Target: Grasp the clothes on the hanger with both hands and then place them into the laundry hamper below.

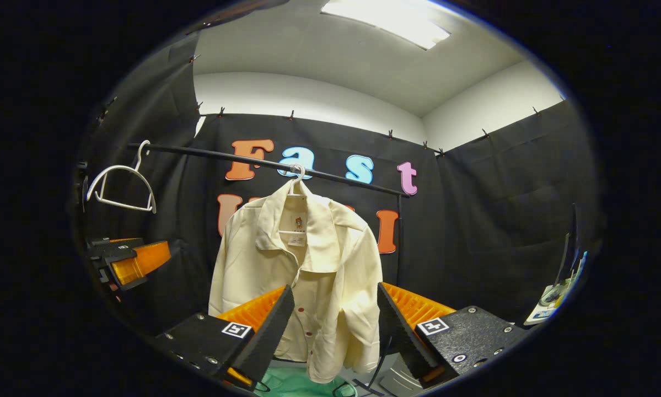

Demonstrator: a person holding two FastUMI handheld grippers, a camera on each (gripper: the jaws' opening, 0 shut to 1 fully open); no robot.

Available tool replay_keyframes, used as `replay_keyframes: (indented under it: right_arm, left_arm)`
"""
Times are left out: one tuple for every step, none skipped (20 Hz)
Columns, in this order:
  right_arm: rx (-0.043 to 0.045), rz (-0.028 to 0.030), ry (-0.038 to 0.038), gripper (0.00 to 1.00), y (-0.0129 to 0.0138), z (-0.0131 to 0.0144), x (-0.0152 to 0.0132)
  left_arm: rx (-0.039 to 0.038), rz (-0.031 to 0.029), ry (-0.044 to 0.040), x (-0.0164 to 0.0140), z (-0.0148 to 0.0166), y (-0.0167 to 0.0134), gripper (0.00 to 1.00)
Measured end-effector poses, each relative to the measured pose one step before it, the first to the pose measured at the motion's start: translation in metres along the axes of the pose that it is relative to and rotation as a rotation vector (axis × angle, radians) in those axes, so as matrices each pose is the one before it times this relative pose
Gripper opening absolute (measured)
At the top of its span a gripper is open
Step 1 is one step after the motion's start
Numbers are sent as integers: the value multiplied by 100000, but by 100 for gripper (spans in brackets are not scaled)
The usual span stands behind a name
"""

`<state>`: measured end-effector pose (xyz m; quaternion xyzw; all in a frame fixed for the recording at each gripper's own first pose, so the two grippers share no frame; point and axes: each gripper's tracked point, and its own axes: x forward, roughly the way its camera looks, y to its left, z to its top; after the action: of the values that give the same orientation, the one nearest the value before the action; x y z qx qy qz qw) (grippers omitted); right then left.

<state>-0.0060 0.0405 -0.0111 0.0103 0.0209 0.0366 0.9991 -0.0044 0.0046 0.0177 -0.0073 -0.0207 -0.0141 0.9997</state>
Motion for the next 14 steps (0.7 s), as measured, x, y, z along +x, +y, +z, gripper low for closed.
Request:
replay_keyframes:
  right_arm:
    - [-1466, 193, 934, 93, 337, -284, 350]
    - [-1610, -422, 1153, 93, 201, -325, 378]
    - [-1271, 125, 1193, 93, 434, -408, 428]
    - [-242, 827, 1173, 93, 772, -371, 401]
    - [813, 965, 1679, 93, 1109, -637, 836]
    - [1282, -499, 4242, 93, 838, -1355, 1030]
    - [1064, 423, 4140, 94, 928, -1578, 1123]
    - [1125, 797, 3767, 93, 1195, -1389, 1380]
    - [1392, 641, 3080, 93, 1090, -900, 1558]
    - [911, 334, 1138, 94, 880, -560, 1462]
    - [-493, -1477, -454, 94, 353, -305, 1631]
    - [-1599, -2619, -666, 94, 1, -256, 1693]
    - [-1646, -2419, -377, 93, 43, -242, 1312]
    - [-1573, -1888, -694, 94, -89, 71, 1185]
  left_arm:
    - [-454, -725, 575, -9, -117, 108, 96]
    - [-155, -619, 595, -57, -210, 233, 96]
    - [170, -363, 739, -49, -273, 354, 96]
    - [420, -149, 755, -122, -350, 362, 96]
    - [358, -552, 840, -57, -436, 294, 96]
    - [124, -1036, 1082, -85, -571, 258, 96]
    - [42, -1070, 1153, -71, -685, 353, 96]
    - [60, -934, 1347, -75, -459, 361, 96]
    - [138, -953, 1067, -226, -474, 398, 96]
    - [166, -911, 734, -174, -287, 384, 96]
    - [407, -730, -25, -335, -207, 424, 96]
    - [429, -703, -615, -234, -164, 380, 97]
    - [272, -326, -443, -76, -130, 302, 97]
    - [515, 569, 673, -40, -349, 258, 97]
